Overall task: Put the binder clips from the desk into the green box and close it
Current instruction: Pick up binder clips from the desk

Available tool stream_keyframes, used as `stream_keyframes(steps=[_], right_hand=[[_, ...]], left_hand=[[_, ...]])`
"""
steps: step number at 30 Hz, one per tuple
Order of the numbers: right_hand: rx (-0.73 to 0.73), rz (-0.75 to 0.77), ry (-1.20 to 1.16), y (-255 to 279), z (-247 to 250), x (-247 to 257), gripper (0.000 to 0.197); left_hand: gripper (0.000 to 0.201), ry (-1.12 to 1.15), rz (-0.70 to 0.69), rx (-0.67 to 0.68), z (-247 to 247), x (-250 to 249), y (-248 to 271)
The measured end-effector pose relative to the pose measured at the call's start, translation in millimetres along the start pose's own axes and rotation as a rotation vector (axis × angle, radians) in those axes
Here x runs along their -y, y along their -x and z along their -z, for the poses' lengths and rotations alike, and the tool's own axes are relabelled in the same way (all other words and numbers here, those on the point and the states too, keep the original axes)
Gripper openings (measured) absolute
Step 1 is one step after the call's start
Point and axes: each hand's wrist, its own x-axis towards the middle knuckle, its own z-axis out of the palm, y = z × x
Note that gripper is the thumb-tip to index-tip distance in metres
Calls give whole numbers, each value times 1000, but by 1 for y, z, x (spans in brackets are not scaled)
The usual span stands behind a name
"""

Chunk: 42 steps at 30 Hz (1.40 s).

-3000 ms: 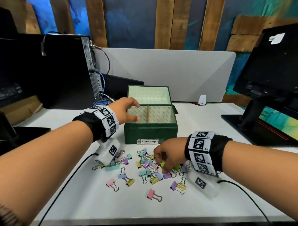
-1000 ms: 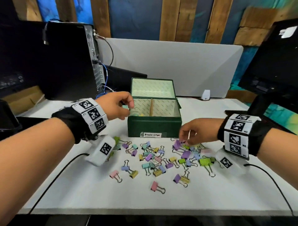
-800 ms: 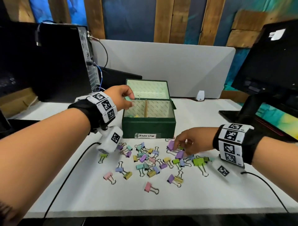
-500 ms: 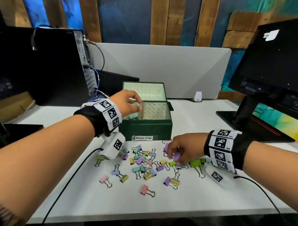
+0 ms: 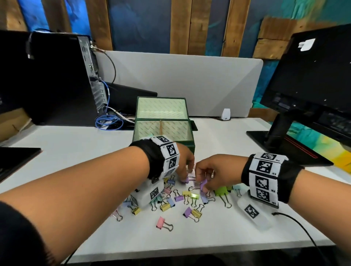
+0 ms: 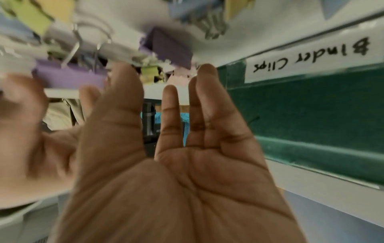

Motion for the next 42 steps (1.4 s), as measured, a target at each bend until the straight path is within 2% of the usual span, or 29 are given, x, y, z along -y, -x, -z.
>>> stream_keyframes(steps=[2, 5, 12, 15, 19, 23, 26, 28, 30, 34, 38, 42], right_hand=[[8, 2, -20, 3, 4, -2, 18], [-1, -2, -68, 8, 14, -2, 12], [-164, -26, -243, 9, 38, -8, 17], [-176, -57, -277, 5, 41, -14, 19], [-173, -116, -262, -3, 45, -16, 11], [-182, -64, -213, -23, 63, 3, 7], [-322, 21, -230, -42, 81, 31, 2], [-467, 74, -252, -57, 89, 49, 6], [-541, 97, -306, -72, 93, 62, 13], [-441, 21, -197, -88, 89, 68, 15], [-401, 18, -203, -70, 77, 60, 10], [-260, 17, -138, -40, 59, 48, 14]], left_hand=[[51, -20, 11, 43, -6, -1, -3], [48, -40, 9, 24, -11, -2, -6], [38, 0, -19, -49, -12, 3, -2], [31, 74, -16, -135, -6, 15, 15], [20, 225, 37, -206, 4, 45, 46], [16, 231, 177, -407, 26, 80, 75], [20, 224, 266, -523, 37, 99, 83], [21, 200, 283, -556, 39, 106, 80], [20, 176, 289, -585, 42, 109, 73], [28, 201, 316, -619, 40, 114, 55], [44, 270, 314, -600, 26, 123, 45], [39, 304, 221, -608, 13, 120, 64]])
